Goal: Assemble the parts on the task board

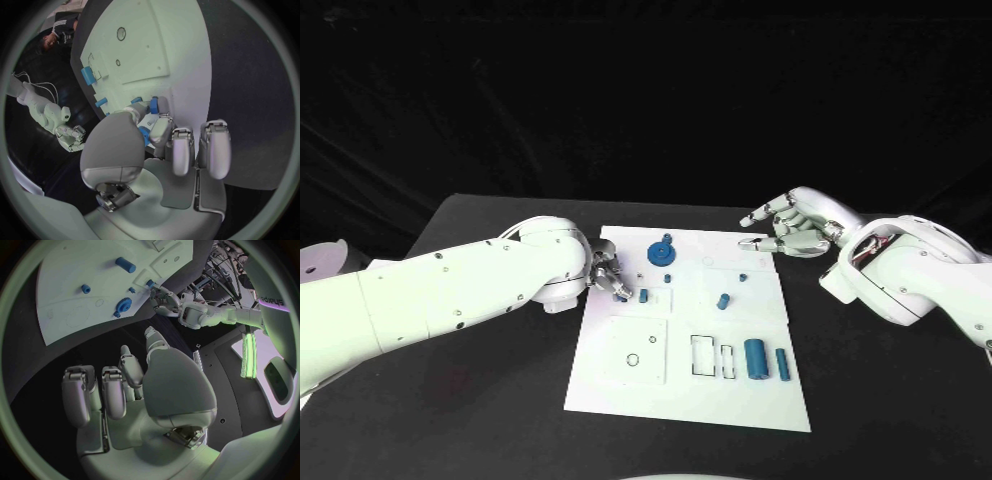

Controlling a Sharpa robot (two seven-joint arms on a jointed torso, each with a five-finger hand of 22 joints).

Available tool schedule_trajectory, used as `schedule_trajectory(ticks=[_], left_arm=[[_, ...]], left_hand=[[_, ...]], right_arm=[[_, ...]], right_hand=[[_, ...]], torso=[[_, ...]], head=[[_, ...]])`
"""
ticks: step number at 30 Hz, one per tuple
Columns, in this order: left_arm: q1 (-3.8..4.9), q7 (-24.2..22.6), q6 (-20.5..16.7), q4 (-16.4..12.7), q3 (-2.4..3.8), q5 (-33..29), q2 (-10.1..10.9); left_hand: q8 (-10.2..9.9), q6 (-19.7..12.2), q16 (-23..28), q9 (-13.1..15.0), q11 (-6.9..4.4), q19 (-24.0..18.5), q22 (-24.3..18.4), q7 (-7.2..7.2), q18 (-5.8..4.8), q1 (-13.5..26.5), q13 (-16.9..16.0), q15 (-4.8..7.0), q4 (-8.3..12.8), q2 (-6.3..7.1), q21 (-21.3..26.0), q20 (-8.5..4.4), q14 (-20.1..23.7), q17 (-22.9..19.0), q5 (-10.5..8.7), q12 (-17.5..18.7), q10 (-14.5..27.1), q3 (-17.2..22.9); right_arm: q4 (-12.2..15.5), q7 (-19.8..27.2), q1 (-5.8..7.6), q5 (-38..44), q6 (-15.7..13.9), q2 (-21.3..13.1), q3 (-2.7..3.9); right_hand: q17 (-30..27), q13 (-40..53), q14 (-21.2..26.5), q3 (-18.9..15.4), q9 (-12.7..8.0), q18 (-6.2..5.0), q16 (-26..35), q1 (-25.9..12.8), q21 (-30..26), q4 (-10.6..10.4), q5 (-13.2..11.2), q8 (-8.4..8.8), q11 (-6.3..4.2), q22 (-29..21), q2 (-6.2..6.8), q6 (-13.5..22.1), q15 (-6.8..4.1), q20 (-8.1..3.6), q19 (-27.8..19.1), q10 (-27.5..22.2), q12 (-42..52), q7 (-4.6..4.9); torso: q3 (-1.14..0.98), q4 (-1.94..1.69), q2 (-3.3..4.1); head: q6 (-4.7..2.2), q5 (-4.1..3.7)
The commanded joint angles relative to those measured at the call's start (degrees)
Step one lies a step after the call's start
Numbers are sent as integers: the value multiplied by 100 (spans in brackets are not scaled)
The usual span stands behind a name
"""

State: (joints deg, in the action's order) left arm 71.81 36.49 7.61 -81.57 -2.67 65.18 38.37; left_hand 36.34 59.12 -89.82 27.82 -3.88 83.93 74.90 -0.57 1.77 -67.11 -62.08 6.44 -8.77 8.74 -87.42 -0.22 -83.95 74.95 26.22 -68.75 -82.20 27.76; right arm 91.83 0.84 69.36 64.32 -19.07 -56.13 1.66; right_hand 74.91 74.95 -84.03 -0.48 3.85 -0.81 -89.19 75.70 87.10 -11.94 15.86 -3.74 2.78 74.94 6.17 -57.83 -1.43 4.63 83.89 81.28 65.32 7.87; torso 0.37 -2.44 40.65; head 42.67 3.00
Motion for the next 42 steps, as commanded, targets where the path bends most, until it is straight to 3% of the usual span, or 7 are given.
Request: schedule_trajectory(ticks=[1,6,10,25,28,33,42], left_arm=[[-34,110,238,16,-31,51,-8],[-35,114,252,59,-36,56,-39],[-37,117,266,102,-44,57,-58],[-48,99,124,103,-56,92,-58],[-57,89,57,71,-57,97,-47],[-69,79,-16,32,-57,99,-31],[-78,81,0,2,-58,162,-9]], left_hand=[[36,-18,-18,0,20,522,1271,29,-101,-143,3,1,524,-138,14,-13,-605,1505,36,24,-17,546],[58,-25,-18,22,34,514,1254,25,-95,4,5,-13,499,-68,36,-2,-605,1505,-5,21,-23,459],[81,-8,-18,45,9,512,1251,67,-93,326,22,0,354,40,44,-1,-605,1505,-38,25,-20,65],[66,4,-18,44,-20,520,1272,96,-99,327,-10,28,320,-63,24,-24,-605,1505,-9,-7,-24,-175],[67,12,-18,42,-25,523,1279,102,-101,296,-225,32,335,-80,15,-26,-605,1505,-2,-171,-80,-164],[62,10,-18,36,-32,524,1281,106,-102,235,-249,39,372,-100,14,-31,-605,1505,10,-189,-81,-130],[55,59,-18,11,-26,528,1292,101,-105,453,-284,38,235,48,5,-37,-605,1505,-21,-218,-75,-355]], right_arm=[[5,56,-3,18,68,6,0],[8,57,-3,15,64,7,0],[11,58,-3,12,62,4,0],[14,58,-2,9,60,-3,0],[14,58,-2,9,63,-3,0],[14,57,-2,8,65,-6,0],[20,55,-2,7,67,-17,0]], right_hand=[[1336,97,-553,-32,6,-60,26,-9,-32,4,25,-15,2,917,-53,-27,10,10,300,-53,-15,-11],[1336,97,-553,-32,6,-60,26,-9,-32,4,25,-15,2,917,-53,-27,10,10,300,-53,-15,-11],[1334,97,-553,-41,6,-61,27,-14,-34,-2,28,-16,2,914,-56,-29,10,10,298,-52,-13,-11],[1333,97,-553,-44,6,-61,28,-15,-35,-3,29,-16,2,913,-57,-29,10,10,298,-52,-13,-11],[1333,97,-553,-44,6,-61,28,-15,-35,-3,29,-16,2,913,-57,-29,10,10,298,-52,-13,-11],[1333,97,-553,-44,6,-61,28,-15,-35,-3,29,-16,2,913,-57,-29,10,10,298,-52,-13,-11],[1333,97,-553,-44,6,-61,28,-15,-35,-3,29,-16,2,913,-57,-29,10,10,298,-52,-13,-11]], torso=[[-2,-1,-2],[0,2,2],[-1,10,4],[0,1,-2],[0,3,-1],[2,0,-2],[-1,0,4]], head=[[6,1],[-3,5],[-3,10],[7,-1],[2,11],[4,-1],[8,2]])
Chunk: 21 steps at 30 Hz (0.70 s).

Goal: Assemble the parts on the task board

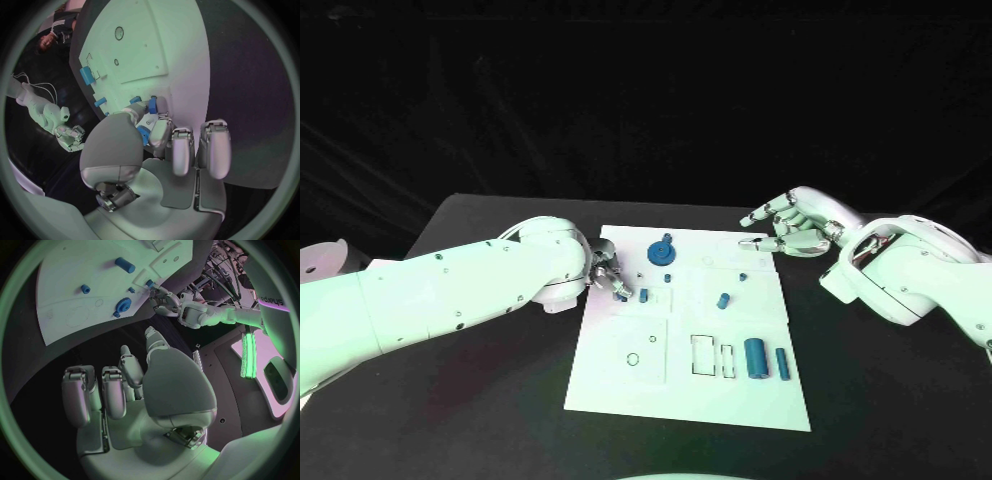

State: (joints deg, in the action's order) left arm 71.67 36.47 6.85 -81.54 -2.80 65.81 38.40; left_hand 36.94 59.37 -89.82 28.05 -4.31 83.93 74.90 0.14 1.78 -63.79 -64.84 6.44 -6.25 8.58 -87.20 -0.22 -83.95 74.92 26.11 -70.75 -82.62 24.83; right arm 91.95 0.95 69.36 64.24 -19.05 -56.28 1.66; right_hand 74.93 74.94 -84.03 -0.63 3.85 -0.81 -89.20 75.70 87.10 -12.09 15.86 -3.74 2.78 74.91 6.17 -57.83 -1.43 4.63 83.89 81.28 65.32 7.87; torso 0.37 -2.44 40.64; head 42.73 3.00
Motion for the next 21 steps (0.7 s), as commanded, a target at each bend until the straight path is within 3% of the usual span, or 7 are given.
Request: schedule_trajectory(ticks=[1,21], left_arm=[[-64,84,80,-1,-46,106,-10],[-67,113,168,-11,-48,199,22]], left_hand=[[-7,37,-18,-15,16,528,1292,30,-106,144,-16,39,-34,76,-16,-38,-605,1508,-11,-24,-33,-93],[-38,98,-18,-70,14,535,1310,30,-110,362,-61,49,-326,152,-31,-49,-605,1508,-15,-55,-19,-670]], right_arm=[[9,43,-2,15,64,-2,0],[10,41,-2,14,72,-10,0]], right_hand=[[1331,97,-553,-29,6,-61,28,-15,-35,12,29,-16,2,916,-57,-29,10,10,298,-52,-13,-12],[1322,90,-550,-46,6,-62,33,-25,-38,0,33,-16,1,912,-63,-31,10,10,295,-56,-22,-12]], torso=[[-1,0,5],[1,-3,0]], head=[[2,2],[22,4]])
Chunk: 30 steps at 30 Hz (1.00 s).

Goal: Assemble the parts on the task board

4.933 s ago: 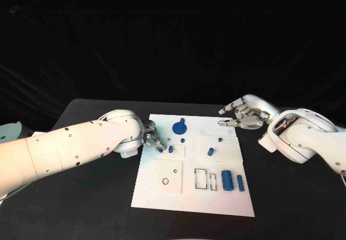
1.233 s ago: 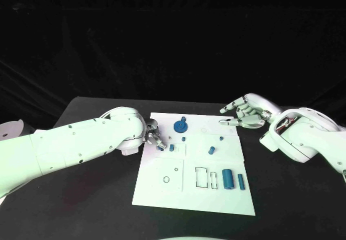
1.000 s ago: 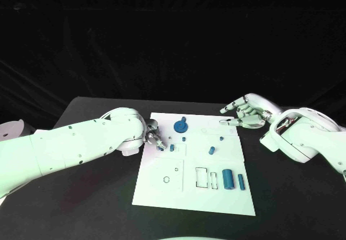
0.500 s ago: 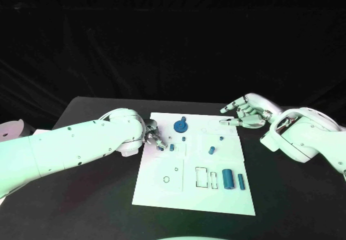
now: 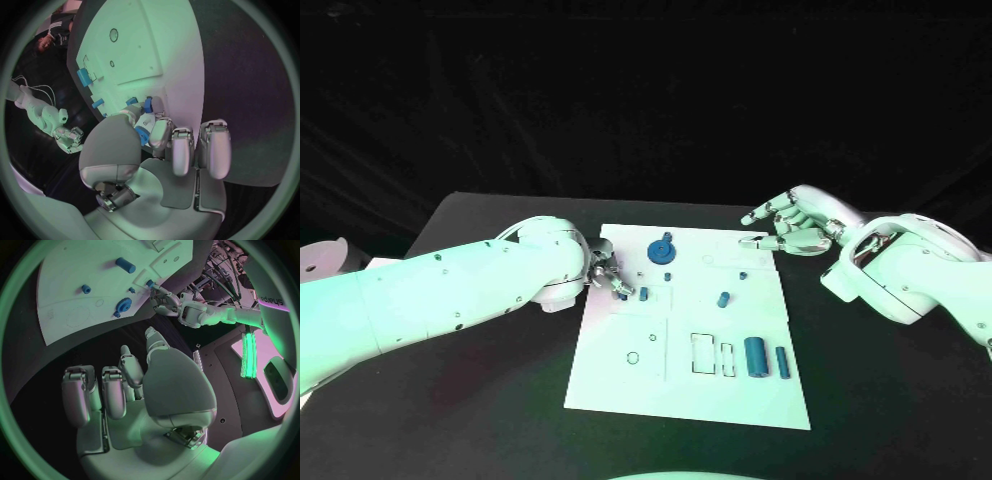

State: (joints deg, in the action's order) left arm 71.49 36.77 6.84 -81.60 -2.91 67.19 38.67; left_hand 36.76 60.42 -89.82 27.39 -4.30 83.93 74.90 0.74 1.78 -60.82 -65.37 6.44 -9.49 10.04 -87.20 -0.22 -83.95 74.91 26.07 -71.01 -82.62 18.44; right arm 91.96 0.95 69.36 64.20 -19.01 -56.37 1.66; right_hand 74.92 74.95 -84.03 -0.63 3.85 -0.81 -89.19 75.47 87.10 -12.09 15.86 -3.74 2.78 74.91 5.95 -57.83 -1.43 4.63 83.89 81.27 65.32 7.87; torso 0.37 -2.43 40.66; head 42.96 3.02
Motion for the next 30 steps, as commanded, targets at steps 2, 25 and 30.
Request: schedule_trajectory(ticks=[2,25,30], left_arm=[[-49,84,170,-7,-37,63,-3],[-58,65,-194,-88,-21,-2,81],[-59,44,-529,-118,-9,-127,128]], left_hand=[[-22,-5,-18,-5,13,534,1309,-31,-110,69,-8,49,-14,10,-29,-49,-605,1509,-11,-29,-18,-61],[-20,40,-18,-54,27,542,1331,-43,-115,37,-55,40,-679,-181,-43,-40,-605,1509,-1097,-56,-18,-1359],[-28,18,-18,-64,33,525,1287,-54,-99,-13,-25,38,-710,-253,19,-42,-605,1509,-1218,-27,2,-1562]], right_arm=[[8,41,-2,17,70,-2,0],[-18,44,-4,16,83,17,0],[-29,47,-6,13,87,24,0]], right_hand=[[1323,90,-551,-47,6,-62,33,-2,-38,0,33,-16,1,912,-40,-32,10,10,295,-56,-22,-12],[1323,90,-551,-47,6,-62,33,-2,-38,0,33,-16,1,912,-40,-32,10,10,295,-56,-22,-12],[1323,90,-551,-47,6,-62,33,-2,-38,0,33,-16,1,912,-40,-32,10,10,295,-56,-22,-12]], torso=[[1,-3,2],[4,3,2],[1,6,1]], head=[[-1,4],[-10,15],[-17,12]])
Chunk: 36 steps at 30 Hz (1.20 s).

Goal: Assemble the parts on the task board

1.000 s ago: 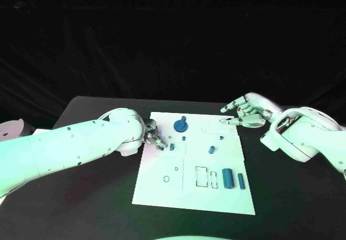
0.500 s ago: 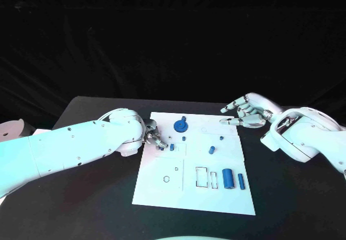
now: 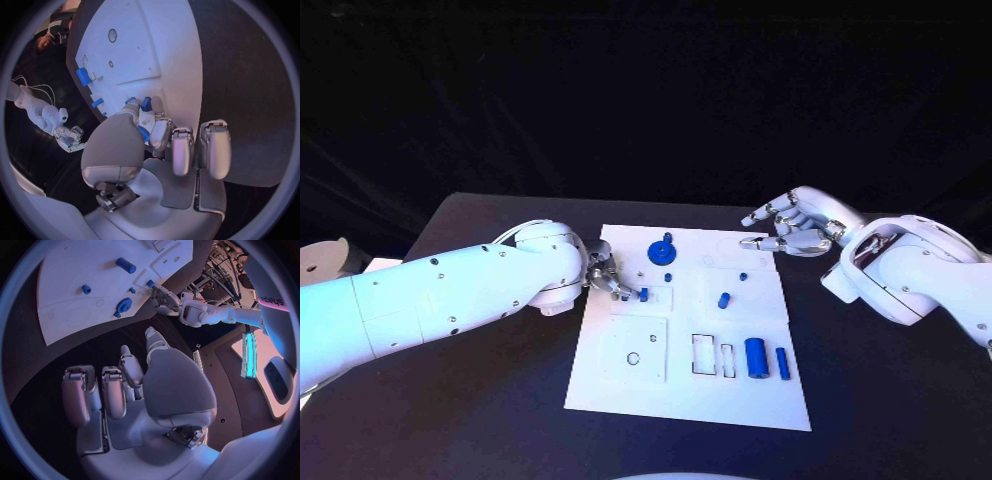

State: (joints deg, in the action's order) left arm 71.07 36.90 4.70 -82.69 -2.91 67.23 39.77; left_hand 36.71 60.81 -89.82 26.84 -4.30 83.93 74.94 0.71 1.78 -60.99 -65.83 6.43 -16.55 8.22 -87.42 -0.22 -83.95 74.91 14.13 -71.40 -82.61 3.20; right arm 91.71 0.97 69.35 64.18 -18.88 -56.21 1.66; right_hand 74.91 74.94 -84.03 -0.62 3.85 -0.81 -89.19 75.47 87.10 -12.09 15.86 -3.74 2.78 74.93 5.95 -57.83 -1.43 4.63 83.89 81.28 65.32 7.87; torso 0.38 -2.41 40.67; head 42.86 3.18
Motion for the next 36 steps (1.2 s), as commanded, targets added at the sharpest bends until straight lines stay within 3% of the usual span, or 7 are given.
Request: schedule_trajectory(ticks=[1,8,12,15,23,30,36], left_arm=[[-17,27,-402,-15,-7,-170,28],[-17,-68,-1014,-86,4,-558,125],[-16,-480,-1367,-82,8,-1114,182],[-16,-888,-1633,-35,8,-1685,215],[-15,-1920,-2167,82,9,-2356,282],[-19,-2963,-2033,117,2,-1445,140],[-56,-3452,-1946,157,-10,-91,-158]], left_hand=[[-37,-62,-18,-15,42,509,1240,-66,-83,-10,80,37,-5,-79,100,-45,-605,1509,-15,62,35,-84],[-49,-364,-18,-41,128,446,1088,-170,-30,-138,552,-11,-21,-74,321,-3,-605,1509,153,446,354,-486],[-87,-622,-18,-98,222,288,718,-273,93,-152,1451,-85,-28,-118,856,60,-605,1509,174,1207,890,-674],[-224,-1001,330,-211,388,-208,-358,-444,403,-145,2602,-215,-32,-82,2422,174,-407,948,107,2277,1727,-856],[-356,-1457,1773,-511,660,-973,-2500,-733,858,-349,3104,-457,-46,-42,5437,429,294,-841,-35,2711,2324,-933],[-642,-1552,2740,-907,789,-1098,-2956,-908,855,-2292,3801,-584,555,-433,6017,515,854,-1896,-35,3470,2935,15],[-1281,-1251,3094,-1470,848,-1176,-3031,-888,868,-2763,4646,-642,690,-72,6149,546,1199,-2366,-338,4202,2858,544]], right_arm=[[-6,45,-5,14,74,10,0],[-17,48,-14,8,78,15,0],[-29,48,-22,5,76,22,-1],[-40,46,-31,1,76,30,-1],[-51,46,-60,-9,75,33,-1],[-63,53,-74,-12,60,35,-1],[-85,64,-88,-13,31,53,-1]], right_hand=[[1325,90,-551,-47,6,-62,33,-3,-38,0,33,-16,1,910,-40,-32,10,10,295,-56,-22,-12],[1329,94,-552,-61,6,-62,31,-12,-37,-12,37,-16,1,912,-48,-32,10,10,297,-53,-12,-12],[1329,94,-552,-61,6,-62,31,-12,-37,-12,37,-16,1,912,-48,-32,10,10,297,-53,-12,-12],[1329,94,-552,-61,6,-62,31,-12,-37,-12,37,-16,1,912,-48,-32,10,10,297,-53,-12,-12],[1329,92,-552,-64,6,-62,31,-11,-38,-13,40,-16,1,911,-52,-32,10,10,296,-54,-14,-12],[1324,90,-551,-64,6,-61,34,-9,-36,-14,41,-16,1,913,-55,-32,10,10,297,-55,-17,-12],[1322,86,-550,-62,4,-63,36,29,-41,-1,63,-12,0,905,-78,-26,8,9,294,-57,-19,-12]], torso=[[1,3,1],[2,-2,2],[-4,-7,-5],[-2,-5,-4],[-1,-2,-1],[12,-4,3],[7,3,0]], head=[[-11,-9],[-16,-8],[-19,-8],[-29,-14],[-53,-31],[-85,-73],[-112,-90]])
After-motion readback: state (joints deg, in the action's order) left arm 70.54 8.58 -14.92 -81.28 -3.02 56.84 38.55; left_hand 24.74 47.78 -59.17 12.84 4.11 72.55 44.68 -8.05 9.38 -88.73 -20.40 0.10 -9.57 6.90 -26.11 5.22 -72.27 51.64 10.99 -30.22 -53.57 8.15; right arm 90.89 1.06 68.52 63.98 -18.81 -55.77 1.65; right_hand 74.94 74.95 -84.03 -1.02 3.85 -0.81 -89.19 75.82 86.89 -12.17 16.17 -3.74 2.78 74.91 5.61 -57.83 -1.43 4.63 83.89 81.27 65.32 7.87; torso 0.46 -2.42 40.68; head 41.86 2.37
